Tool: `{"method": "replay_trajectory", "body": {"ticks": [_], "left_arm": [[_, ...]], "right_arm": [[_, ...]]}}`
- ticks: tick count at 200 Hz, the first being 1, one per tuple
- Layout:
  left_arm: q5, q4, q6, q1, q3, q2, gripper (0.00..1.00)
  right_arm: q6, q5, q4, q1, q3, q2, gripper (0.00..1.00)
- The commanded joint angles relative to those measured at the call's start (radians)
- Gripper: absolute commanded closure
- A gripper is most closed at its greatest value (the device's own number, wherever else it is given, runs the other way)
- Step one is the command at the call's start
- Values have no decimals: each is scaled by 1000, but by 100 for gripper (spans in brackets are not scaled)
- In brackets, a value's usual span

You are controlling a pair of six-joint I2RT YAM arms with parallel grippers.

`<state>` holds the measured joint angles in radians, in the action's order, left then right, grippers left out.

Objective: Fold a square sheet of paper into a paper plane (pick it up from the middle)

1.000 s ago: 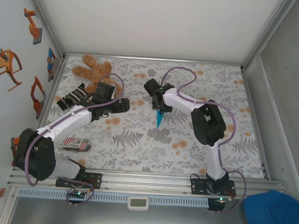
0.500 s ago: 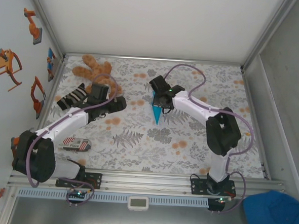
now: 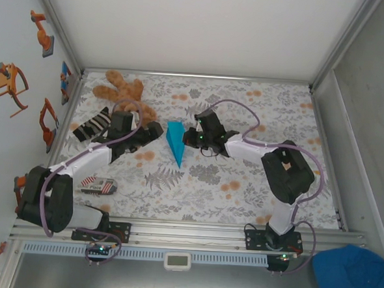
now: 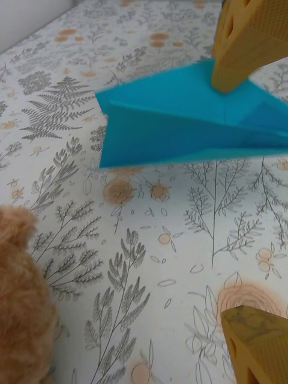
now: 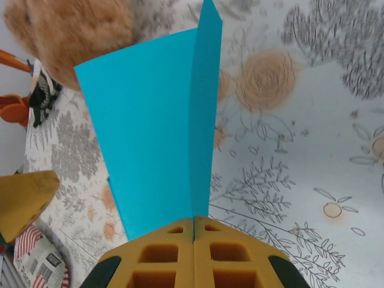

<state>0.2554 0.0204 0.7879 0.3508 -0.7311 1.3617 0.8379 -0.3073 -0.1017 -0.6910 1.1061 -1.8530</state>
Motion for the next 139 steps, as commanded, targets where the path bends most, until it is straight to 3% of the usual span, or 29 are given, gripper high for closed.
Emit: {"method": "replay_trajectory", "body": {"ticks": [1, 20, 40, 86, 110, 139], "left_arm": [[61, -63, 48, 27, 10, 37, 1], [63, -72, 56, 65, -8, 88, 6], [54, -65, 62, 100, -41, 146, 19], [11, -49, 54, 150, -101, 232, 31], [-16, -23, 47, 154, -124, 256, 54], [-11, -35, 48, 155, -131, 282, 65]], "right_arm": [[82, -53, -238, 20, -75, -19, 100], [96, -67, -289, 28, -107, -40, 100], [102, -66, -304, 30, -128, -49, 100], [101, -41, -311, 38, -173, -26, 100], [99, -39, -304, 38, -174, -25, 100], [96, -39, -300, 38, -172, -26, 100]]}}
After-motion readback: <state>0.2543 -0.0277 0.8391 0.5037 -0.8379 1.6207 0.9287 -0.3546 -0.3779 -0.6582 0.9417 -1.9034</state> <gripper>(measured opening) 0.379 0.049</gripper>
